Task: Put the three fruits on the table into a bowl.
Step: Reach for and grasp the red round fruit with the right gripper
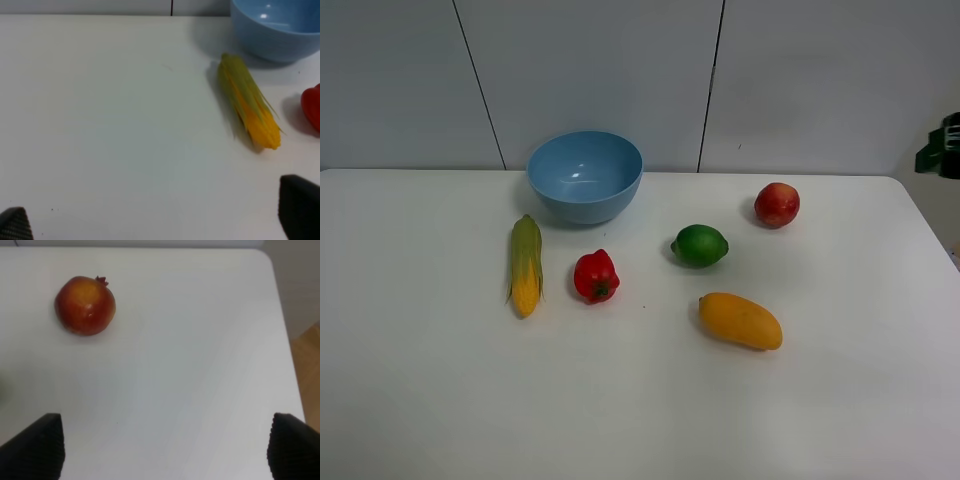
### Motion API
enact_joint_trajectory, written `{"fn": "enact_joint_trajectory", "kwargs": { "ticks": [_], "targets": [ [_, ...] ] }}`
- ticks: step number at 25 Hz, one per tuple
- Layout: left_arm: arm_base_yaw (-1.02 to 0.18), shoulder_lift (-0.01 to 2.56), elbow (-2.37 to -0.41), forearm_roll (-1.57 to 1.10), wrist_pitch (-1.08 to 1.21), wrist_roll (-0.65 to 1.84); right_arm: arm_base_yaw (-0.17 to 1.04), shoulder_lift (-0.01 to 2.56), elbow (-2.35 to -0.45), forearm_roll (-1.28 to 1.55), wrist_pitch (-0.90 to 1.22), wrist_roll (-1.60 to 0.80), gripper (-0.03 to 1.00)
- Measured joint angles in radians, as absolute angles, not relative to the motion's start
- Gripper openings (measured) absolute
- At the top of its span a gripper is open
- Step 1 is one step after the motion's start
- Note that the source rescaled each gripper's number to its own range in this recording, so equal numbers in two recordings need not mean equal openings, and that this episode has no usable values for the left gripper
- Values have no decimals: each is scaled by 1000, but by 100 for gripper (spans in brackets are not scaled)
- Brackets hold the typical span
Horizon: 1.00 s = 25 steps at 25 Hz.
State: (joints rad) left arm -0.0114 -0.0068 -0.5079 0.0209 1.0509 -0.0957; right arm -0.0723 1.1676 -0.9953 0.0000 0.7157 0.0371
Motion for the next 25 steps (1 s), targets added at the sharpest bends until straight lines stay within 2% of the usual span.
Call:
{"fn": "enact_joint_trajectory", "kwargs": {
  "ticks": [3,4,7,8,9,12,17,18,25],
  "targets": [
    [-11,-7,-508,21,1051,-96,-72,1360,-1076,0,645,37,47],
    [-11,-7,-508,21,1051,-96,-72,1413,-1100,0,616,37,53],
    [-11,-7,-508,21,1051,-96,-72,1551,-1162,15,538,37,83],
    [-11,-7,-508,21,1051,-96,-72,1611,-1180,33,505,37,91],
    [-11,-7,-508,21,1051,-96,-70,1661,-1194,49,482,37,94],
    [-11,-7,-508,21,1051,-96,-47,1798,-1250,87,430,30,98],
    [-11,-7,-508,21,1051,-96,9,1992,-1368,106,419,9,99],
    [-11,-7,-508,21,1051,-96,38,2075,-1438,116,422,0,99],
    [-11,-7,-508,21,1051,-96,101,2243,-1582,135,463,8,100]
  ]
}}
